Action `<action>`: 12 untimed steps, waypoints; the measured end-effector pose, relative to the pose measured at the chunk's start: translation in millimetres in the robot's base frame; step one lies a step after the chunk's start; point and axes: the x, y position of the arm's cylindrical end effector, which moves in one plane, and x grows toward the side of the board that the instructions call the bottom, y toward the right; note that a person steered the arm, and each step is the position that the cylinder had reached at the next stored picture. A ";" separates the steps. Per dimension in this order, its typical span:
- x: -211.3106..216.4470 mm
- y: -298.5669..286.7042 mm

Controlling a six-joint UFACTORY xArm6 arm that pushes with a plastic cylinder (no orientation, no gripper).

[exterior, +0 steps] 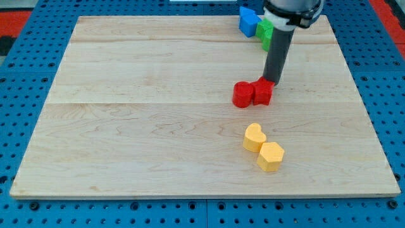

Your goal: Nudge the red circle along with red star down a bit

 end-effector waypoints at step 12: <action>7.7 -41.8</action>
